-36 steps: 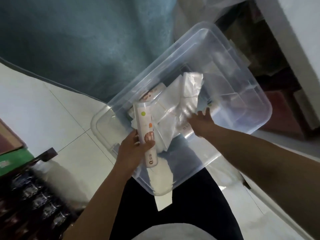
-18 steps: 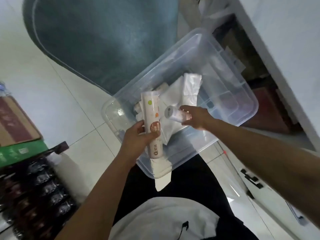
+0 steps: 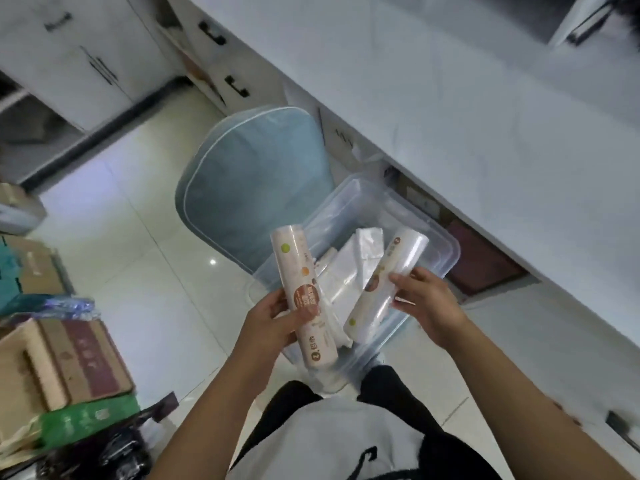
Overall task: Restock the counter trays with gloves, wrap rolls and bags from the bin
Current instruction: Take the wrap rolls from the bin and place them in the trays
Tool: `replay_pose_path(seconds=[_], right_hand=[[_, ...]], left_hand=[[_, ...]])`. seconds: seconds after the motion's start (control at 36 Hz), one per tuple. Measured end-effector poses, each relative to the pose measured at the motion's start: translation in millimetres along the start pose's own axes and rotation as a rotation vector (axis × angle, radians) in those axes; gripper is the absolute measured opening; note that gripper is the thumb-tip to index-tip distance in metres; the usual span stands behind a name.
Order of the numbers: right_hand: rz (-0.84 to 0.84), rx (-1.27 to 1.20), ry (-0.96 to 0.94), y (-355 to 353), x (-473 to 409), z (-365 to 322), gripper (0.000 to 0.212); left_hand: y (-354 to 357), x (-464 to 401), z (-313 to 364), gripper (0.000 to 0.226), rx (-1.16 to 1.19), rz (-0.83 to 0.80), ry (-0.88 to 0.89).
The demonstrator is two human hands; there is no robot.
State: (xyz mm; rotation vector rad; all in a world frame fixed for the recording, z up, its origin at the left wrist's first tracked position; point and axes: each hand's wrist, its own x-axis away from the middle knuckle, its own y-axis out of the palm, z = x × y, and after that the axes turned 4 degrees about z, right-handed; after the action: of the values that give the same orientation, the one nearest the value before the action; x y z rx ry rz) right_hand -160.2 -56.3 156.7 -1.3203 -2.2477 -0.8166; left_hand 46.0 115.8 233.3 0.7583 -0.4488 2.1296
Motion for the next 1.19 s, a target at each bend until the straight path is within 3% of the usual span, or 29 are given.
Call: replay_pose_path(seconds=[0.06,0.17,0.36,0.53,0.75,0.97,1.19], right_hand=[[0.072,0.002,-0.067,-11,28,0,0.042],[0.243,-0.039,-0.195,-31,97,11,0.051],[0.680,-0.219,-0.356,-45,228,80,0.031],[0.954,-0.372,-0.435,-30,332,142,0.021],[1.234,-0.478,-0.522,-74,433,175,0.030],[1.174,-0.503,-0.616,-161,474,172,0.032],[1.038,-0.373,-0.750,-272,558,178,0.035]], left_hand=[[3,6,3,0.063,-0.024,-0.065,0.013],[14,19,5,0.047,-0.081,-0.196,0.074],[9,63,-33,0.059,-0.125,-0.543,0.121],[15,111,-87,0.056,-0.221,-0.780,0.036],[73,184,-106,0.055,-0.351,-0.965,0.128],[160,240,-142,0.058,-0.341,-0.838,0.244],[279,304,-186,0.052,-0.274,-0.791,0.184]])
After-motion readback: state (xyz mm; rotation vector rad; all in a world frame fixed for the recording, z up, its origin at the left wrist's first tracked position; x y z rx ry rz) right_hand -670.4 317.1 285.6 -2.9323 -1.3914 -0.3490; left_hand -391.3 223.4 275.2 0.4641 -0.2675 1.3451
